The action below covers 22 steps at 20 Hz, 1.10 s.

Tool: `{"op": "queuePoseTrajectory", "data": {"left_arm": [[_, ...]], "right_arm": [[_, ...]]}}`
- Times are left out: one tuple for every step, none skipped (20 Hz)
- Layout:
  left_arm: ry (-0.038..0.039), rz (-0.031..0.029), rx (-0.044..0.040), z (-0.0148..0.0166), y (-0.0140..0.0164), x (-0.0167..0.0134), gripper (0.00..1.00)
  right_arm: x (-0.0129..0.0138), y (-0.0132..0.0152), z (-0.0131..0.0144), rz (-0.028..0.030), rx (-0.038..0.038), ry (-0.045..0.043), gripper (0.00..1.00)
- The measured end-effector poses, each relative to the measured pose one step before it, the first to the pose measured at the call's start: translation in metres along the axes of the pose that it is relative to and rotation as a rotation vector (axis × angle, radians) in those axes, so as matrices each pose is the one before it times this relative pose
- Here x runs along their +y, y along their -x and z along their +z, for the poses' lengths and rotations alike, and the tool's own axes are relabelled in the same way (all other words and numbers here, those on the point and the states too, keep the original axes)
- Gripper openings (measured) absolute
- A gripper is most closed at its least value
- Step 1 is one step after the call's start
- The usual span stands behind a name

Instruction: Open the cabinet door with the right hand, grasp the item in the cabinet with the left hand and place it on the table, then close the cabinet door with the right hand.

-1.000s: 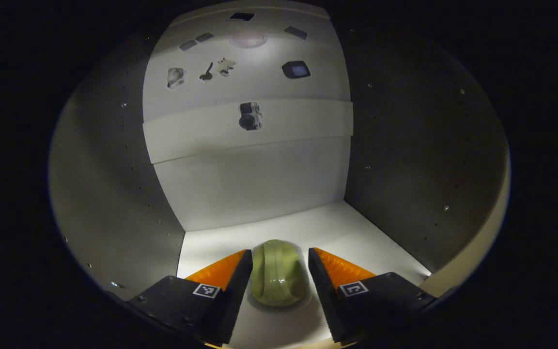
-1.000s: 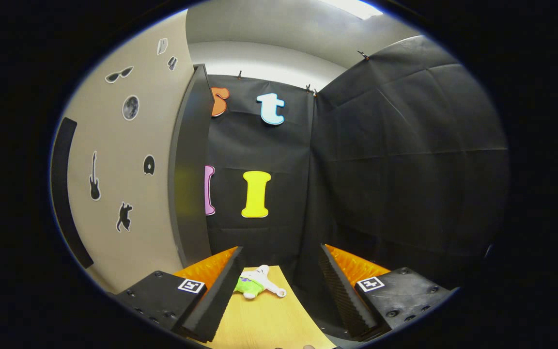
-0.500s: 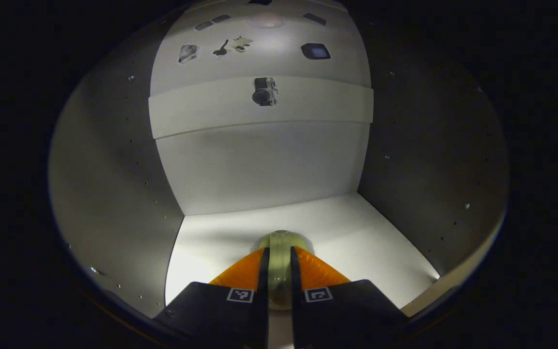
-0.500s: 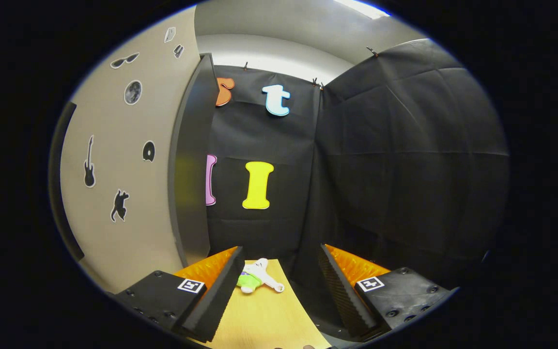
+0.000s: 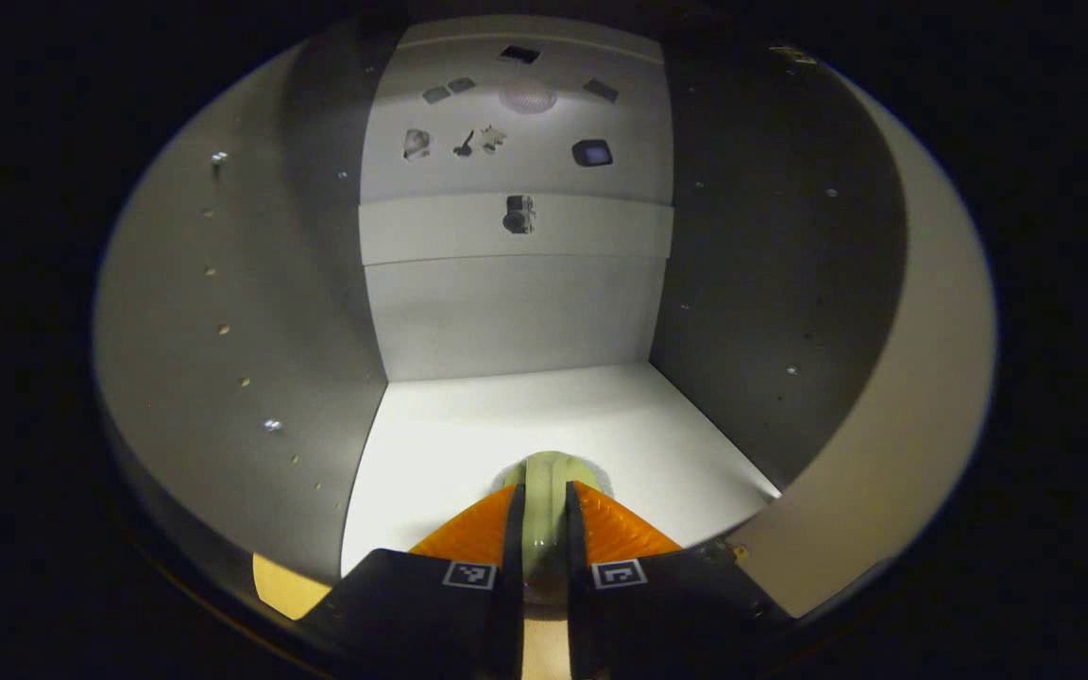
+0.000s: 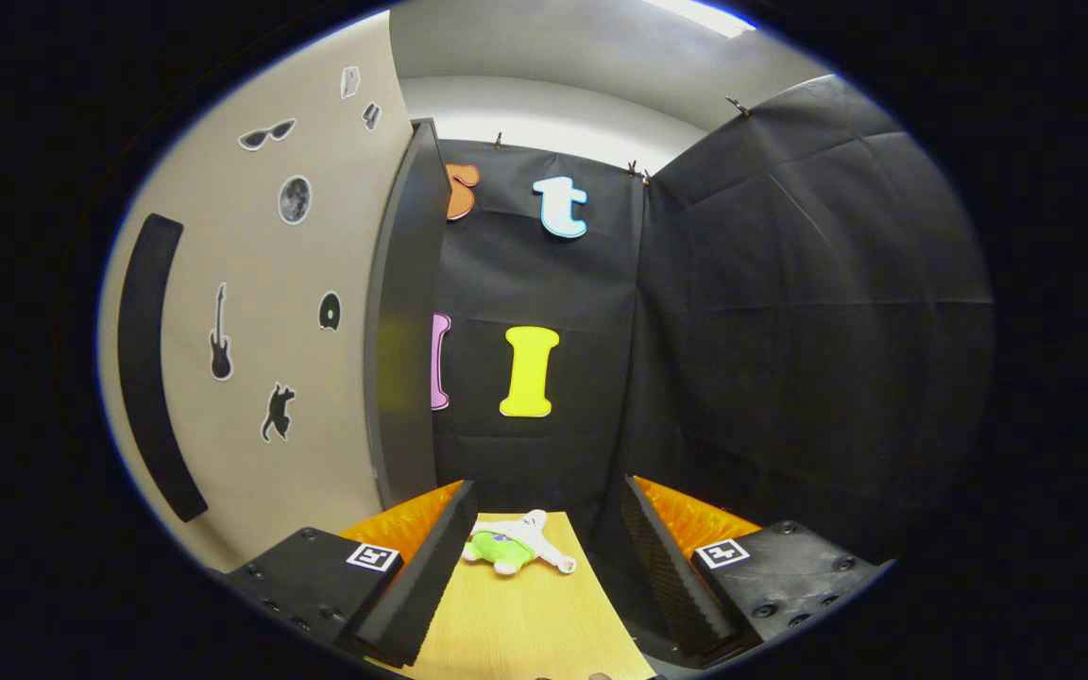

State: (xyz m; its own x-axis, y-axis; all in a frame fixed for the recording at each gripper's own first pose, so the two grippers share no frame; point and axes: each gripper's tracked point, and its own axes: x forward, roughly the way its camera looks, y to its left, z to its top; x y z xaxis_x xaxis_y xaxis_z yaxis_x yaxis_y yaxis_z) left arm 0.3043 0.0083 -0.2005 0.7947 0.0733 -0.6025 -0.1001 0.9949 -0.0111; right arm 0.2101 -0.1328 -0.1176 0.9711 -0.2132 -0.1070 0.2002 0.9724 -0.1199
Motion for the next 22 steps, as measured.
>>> {"op": "queuePoseTrajectory", "data": {"left_arm": [[0.00622, -0.00411, -0.00434, -0.00682, 0.01653, -0.00481, 0.22], [0.00474, -0.00284, -0.01142, -0.0073, 0.01796, -0.00385, 0.22], [0.00612, -0.00036, -0.00837, -0.00727, 0.01615, -0.00321, 0.22], [0.00986, -0.00086, -0.00184, -0.00981, 0.01659, -0.00263, 0.22], [0.00928, -0.00392, 0.00125, -0.00959, 0.01499, -0.0032, 0.22], [0.01084, -0.00106, 0.00505, -0.01211, 0.01565, -0.0033, 0.22], [-0.00053, 0.00019, -0.00016, -0.01017, 0.01412, -0.00282, 0.23], [-0.00909, 0.00559, -0.00306, -0.01099, 0.01335, -0.00149, 0.22], [-0.01436, 0.01184, -0.00512, -0.01081, 0.01095, -0.00141, 0.22], [-0.01534, 0.01119, -0.00327, -0.01365, 0.01125, -0.00221, 0.23], [-0.01232, 0.00745, -0.00056, -0.01392, 0.00933, -0.00389, 0.23], [-0.00757, 0.00072, 0.00984, -0.01748, 0.00947, -0.00523, 0.23], [-0.00087, -0.00695, 0.01325, -0.0174, 0.00704, -0.0066, 0.23], [0.00511, -0.00951, 0.01428, -0.0185, 0.00428, -0.00776, 0.23], [0.01302, -0.00711, 0.01492, -0.01755, 0.00428, -0.00648, 0.22], [0.02245, -0.00486, 0.00438, -0.01544, 0.00338, -0.00439, 0.22], [0.02208, -0.01036, 0.00627, -0.01412, -0.00124, -0.00543, 0.22], [0.02079, -0.00617, 0.01572, -0.01582, -0.00208, -0.00382, 0.22], [0.01812, -0.00437, 0.0161, -0.01571, -0.00313, -0.00303, 0.22], [0.01937, -0.00539, 0.01402, -0.01802, -0.00125, -0.00333, 0.22], [0.01591, -0.00275, 0.01598, -0.01461, -0.00339, -0.00171, 0.22], [0.00448, 0.00063, 0.01563, -0.01472, -0.00466, 0.00118, 0.23]], "right_arm": [[0.00231, 0.00507, 0.00096, -0.00538, -0.00093, -0.00605, 0.96], [0.00014, 0.00555, -0.00047, -0.01285, 0.00593, -0.00074, 0.98], [0.00091, 0.00739, -0.00142, -0.00886, 0.01001, 0.00666, 0.98], [0.0015, 0.00847, -0.00097, -0.00287, 0.00735, 0.00538, 0.98], [0.00422, 0.01027, 0.00097, 0.00538, 0.00369, -0.00111, 0.98], [0.00521, 0.01062, 0.0011, 0.01005, 0.00021, -0.00545, 0.98], [0.00535, 0.00959, 0.00111, 0.01011, -0.00234, -0.00343, 0.96], [0.00436, 0.01032, 0.00058, 0.01101, 0.00055, 0.00124, 0.98], [0.00349, 0.00944, -0.00055, 0.00623, 0.00199, 0.00762, 0.98], [0.0011, 0.00897, -0.00145, -0.00222, 0.00355, 0.01034, 0.98], [0.00096, 0.00927, -0.00233, -0.00168, 0.00737, 0.00624, 0.98], [0.00275, 0.01016, -0.00277, 0.00453, 0.0121, -0.00168, 0.98], [0.00493, 0.00858, -0.00237, 0.01232, 0.0069, -0.00724, 0.98], [0.00351, 0.00877, -0.00033, 0.01126, 0.00129, -0.00627, 0.98], [-0.00007, 0.0066, 0.00161, 0.00331, -0.00411, -0.00187, 0.98], [-0.00356, 0.00548, 0.0024, -0.00893, -0.00484, -0.00207, 0.95], [-0.00303, 0.00318, 0.00342, -0.00661, -0.01163, -0.00536, 0.98], [-0.00192, 0.00163, 0.00473, -0.00532, -0.01453, -0.01037, 0.98], [-0.00032, -0.00023, 0.00284, 0.00069, -0.01021, -0.00836, 0.98], [-0.00196, -0.00103, 0.00089, -0.00595, -0.00618, 0.00295, 0.98], [-0.00445, -0.00225, 0.00209, -0.01178, -0.01243, 0.01095, 0.98], [-0.00185, -0.00191, 0.00133, -0.00435, -0.01128, 0.01572, 0.98]]}}
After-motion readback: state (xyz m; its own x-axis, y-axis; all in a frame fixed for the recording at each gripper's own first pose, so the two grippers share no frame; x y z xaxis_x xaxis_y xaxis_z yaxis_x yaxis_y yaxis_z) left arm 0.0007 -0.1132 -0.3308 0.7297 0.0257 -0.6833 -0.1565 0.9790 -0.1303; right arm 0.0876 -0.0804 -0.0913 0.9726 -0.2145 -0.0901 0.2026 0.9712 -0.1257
